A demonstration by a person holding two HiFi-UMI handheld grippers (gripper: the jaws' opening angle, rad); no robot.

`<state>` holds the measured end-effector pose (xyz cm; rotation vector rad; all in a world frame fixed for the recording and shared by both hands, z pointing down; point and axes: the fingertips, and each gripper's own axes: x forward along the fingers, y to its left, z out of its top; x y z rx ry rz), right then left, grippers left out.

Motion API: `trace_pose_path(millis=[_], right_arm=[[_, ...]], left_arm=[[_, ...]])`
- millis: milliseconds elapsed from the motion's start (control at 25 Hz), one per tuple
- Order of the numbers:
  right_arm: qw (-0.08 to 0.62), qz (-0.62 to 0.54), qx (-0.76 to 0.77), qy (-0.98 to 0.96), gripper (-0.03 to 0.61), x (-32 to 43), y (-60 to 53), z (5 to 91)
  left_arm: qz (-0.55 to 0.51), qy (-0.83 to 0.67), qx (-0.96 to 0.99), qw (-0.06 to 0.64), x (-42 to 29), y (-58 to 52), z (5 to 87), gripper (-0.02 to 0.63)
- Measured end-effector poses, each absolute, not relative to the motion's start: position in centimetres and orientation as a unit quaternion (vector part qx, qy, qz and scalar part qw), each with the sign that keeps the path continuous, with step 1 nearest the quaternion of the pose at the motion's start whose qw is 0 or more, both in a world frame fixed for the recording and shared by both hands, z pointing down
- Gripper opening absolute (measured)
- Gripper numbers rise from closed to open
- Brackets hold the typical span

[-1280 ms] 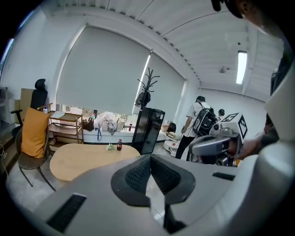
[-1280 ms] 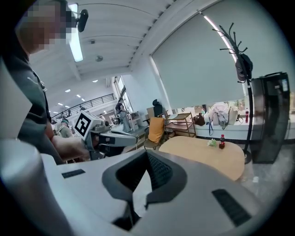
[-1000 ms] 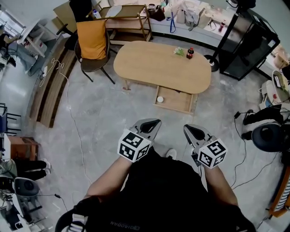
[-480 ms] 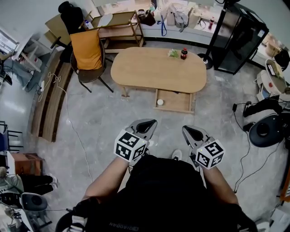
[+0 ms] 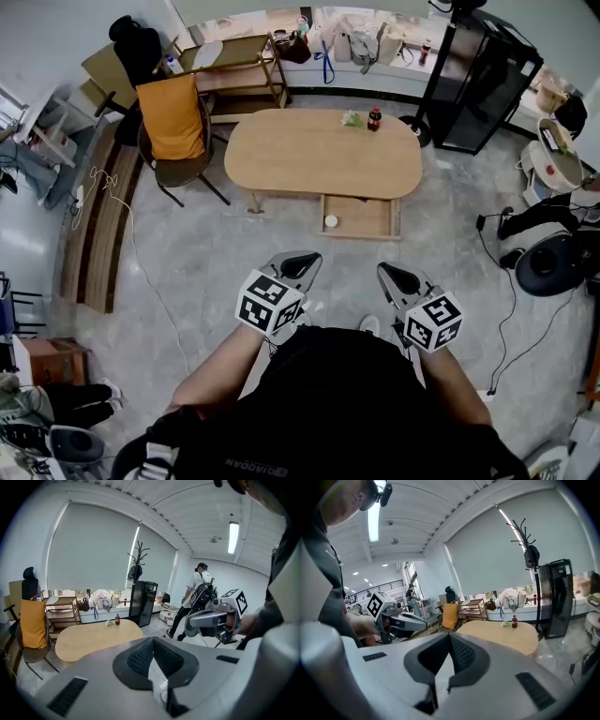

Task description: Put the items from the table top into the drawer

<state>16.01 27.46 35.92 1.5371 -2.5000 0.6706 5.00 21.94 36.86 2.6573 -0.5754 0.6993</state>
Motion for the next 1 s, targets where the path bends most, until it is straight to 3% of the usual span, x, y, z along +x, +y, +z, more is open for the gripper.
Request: trace_pose_path(millis=[1000], right_arm=[[0.066,0.226,0.510,-0.827,0.003,15.04,27.66,36.40]], left_arm=[[0.238,-0.200,0.935,0.171,4.90,22.09,36.85,0.005]])
